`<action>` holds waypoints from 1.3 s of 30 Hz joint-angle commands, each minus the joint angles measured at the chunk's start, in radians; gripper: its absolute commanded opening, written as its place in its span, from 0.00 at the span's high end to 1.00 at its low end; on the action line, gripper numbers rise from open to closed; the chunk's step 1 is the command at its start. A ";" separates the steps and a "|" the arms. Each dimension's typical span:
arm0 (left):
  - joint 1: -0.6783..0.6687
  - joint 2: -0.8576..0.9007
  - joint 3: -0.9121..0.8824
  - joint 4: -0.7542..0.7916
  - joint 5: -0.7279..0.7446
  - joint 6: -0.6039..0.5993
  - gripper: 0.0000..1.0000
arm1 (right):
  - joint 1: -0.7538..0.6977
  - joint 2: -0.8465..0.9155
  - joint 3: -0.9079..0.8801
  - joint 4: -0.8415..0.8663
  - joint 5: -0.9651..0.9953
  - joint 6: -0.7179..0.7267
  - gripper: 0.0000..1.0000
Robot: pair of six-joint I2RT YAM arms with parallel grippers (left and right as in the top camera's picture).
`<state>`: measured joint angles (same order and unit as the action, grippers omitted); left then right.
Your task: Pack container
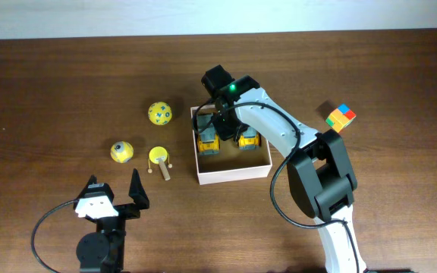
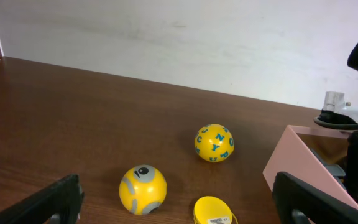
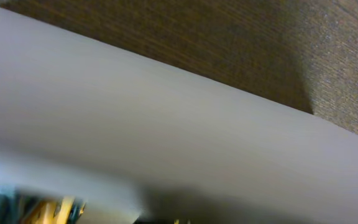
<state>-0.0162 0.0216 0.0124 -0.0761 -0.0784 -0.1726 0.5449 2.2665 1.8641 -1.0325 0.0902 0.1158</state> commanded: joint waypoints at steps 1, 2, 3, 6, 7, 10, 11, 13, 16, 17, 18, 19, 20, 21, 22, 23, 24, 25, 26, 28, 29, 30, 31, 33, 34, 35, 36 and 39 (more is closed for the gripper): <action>0.006 -0.004 -0.003 -0.003 0.011 0.016 0.01 | 0.002 0.018 -0.007 -0.006 0.024 -0.032 0.94; 0.006 -0.004 -0.003 -0.003 0.011 0.016 0.01 | 0.002 0.018 -0.007 -0.007 0.025 -0.034 0.94; 0.006 -0.004 -0.003 -0.003 0.011 0.016 0.01 | 0.002 0.018 -0.007 -0.008 0.028 -0.035 0.94; 0.006 -0.004 -0.003 -0.003 0.011 0.016 0.01 | -0.002 0.018 -0.007 -0.008 0.031 -0.039 0.94; 0.006 -0.004 -0.003 -0.003 0.011 0.016 0.01 | -0.003 0.018 -0.007 -0.008 0.031 -0.039 0.94; 0.006 -0.004 -0.003 -0.003 0.011 0.016 0.01 | -0.004 0.018 -0.007 -0.002 0.026 -0.038 0.94; 0.006 -0.004 -0.003 -0.003 0.011 0.016 0.01 | -0.004 0.018 -0.007 0.003 0.021 -0.038 0.94; 0.006 -0.004 -0.003 -0.003 0.011 0.016 0.01 | -0.003 0.018 0.000 0.009 0.002 -0.038 0.94; 0.006 -0.004 -0.003 -0.003 0.011 0.016 0.01 | -0.003 0.018 0.027 0.008 -0.020 -0.038 0.94; 0.006 -0.004 -0.003 -0.003 0.011 0.016 0.01 | -0.002 0.018 0.042 0.006 -0.029 -0.038 0.94; 0.006 -0.004 -0.003 -0.003 0.011 0.016 0.01 | -0.002 0.018 0.057 0.002 -0.037 -0.038 0.94; 0.006 -0.004 -0.003 -0.003 0.011 0.016 0.01 | -0.002 0.018 0.097 -0.016 -0.039 -0.037 0.94; 0.006 -0.004 -0.003 -0.003 0.011 0.016 0.01 | -0.002 0.018 0.116 -0.026 -0.039 -0.037 0.94; 0.006 -0.004 -0.003 -0.003 0.011 0.016 0.01 | -0.002 0.018 0.130 -0.035 -0.039 -0.037 0.94; 0.006 -0.004 -0.003 -0.003 0.011 0.016 0.01 | -0.002 0.018 0.152 -0.050 -0.041 -0.037 0.94; 0.006 -0.004 -0.003 -0.003 0.011 0.016 0.01 | -0.002 0.018 0.172 -0.066 -0.045 -0.037 0.94; 0.006 -0.004 -0.003 -0.003 0.011 0.016 0.01 | -0.002 0.018 0.187 -0.078 -0.050 -0.037 0.94; 0.006 -0.004 -0.003 -0.003 0.011 0.016 0.01 | -0.002 0.018 0.203 -0.090 -0.055 -0.037 0.94; 0.006 -0.004 -0.003 -0.003 0.011 0.016 0.01 | -0.002 0.018 0.221 -0.108 -0.059 -0.032 0.94; 0.006 -0.004 -0.003 -0.003 0.011 0.016 0.01 | -0.004 0.018 0.260 -0.145 -0.060 -0.030 0.94; 0.006 -0.004 -0.003 -0.003 0.011 0.016 0.01 | -0.008 0.018 0.275 -0.161 -0.060 -0.030 0.94; 0.006 -0.004 -0.003 -0.003 0.011 0.016 0.01 | -0.013 0.017 0.297 -0.184 -0.060 -0.030 0.89; 0.006 -0.004 -0.003 -0.003 0.011 0.016 0.01 | -0.022 0.017 0.322 -0.211 -0.060 -0.030 0.87; 0.006 -0.004 -0.003 -0.003 0.011 0.016 0.01 | -0.048 0.017 0.365 -0.256 -0.056 -0.020 0.80; 0.006 -0.004 -0.003 -0.003 0.011 0.016 0.01 | -0.064 0.017 0.387 -0.280 -0.053 -0.009 0.71; 0.006 -0.004 -0.003 -0.003 0.011 0.016 0.01 | -0.084 0.017 0.407 -0.300 -0.053 -0.006 0.66; 0.006 -0.004 -0.003 -0.003 0.011 0.016 0.01 | -0.109 0.017 0.425 -0.319 -0.053 -0.006 0.59; 0.006 -0.004 -0.003 -0.003 0.011 0.016 0.01 | -0.190 0.017 0.459 -0.361 -0.053 -0.007 0.33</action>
<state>-0.0162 0.0216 0.0124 -0.0761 -0.0780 -0.1726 0.4496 2.2734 2.2776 -1.3705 0.0299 0.1043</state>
